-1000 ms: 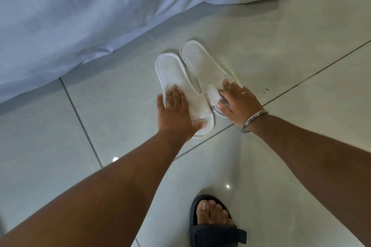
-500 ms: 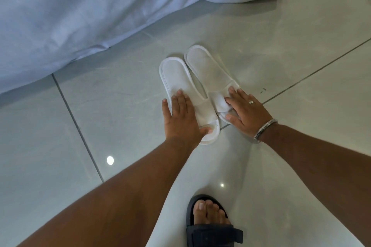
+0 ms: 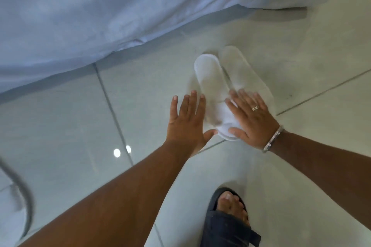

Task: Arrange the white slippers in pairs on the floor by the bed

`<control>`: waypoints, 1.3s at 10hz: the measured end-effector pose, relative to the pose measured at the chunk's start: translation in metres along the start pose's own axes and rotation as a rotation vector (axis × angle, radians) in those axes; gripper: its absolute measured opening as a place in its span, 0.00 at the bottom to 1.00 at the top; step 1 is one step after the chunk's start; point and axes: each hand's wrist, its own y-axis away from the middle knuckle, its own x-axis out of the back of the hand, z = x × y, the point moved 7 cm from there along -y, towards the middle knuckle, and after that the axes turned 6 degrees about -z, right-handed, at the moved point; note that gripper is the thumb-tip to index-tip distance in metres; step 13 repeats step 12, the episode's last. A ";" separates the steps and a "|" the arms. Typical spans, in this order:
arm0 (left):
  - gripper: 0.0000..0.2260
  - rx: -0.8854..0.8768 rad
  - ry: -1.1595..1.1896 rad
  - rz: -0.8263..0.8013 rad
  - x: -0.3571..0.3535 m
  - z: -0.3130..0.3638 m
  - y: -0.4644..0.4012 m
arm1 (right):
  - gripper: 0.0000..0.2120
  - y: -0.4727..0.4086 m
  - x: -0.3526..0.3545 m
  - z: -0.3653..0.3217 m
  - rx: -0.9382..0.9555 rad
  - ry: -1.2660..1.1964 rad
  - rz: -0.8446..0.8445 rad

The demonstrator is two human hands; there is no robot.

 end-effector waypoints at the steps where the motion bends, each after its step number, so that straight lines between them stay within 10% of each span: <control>1: 0.41 0.046 -0.063 0.000 -0.009 -0.064 0.049 | 0.37 -0.032 0.001 -0.071 0.159 -0.012 -0.007; 6: 0.35 0.678 -0.045 -0.323 -0.076 -0.416 0.466 | 0.41 -0.132 -0.025 -0.523 0.760 0.056 -0.259; 13: 0.37 0.703 -0.086 -0.385 -0.064 -0.451 0.457 | 0.40 -0.125 0.018 -0.540 0.776 0.051 -0.182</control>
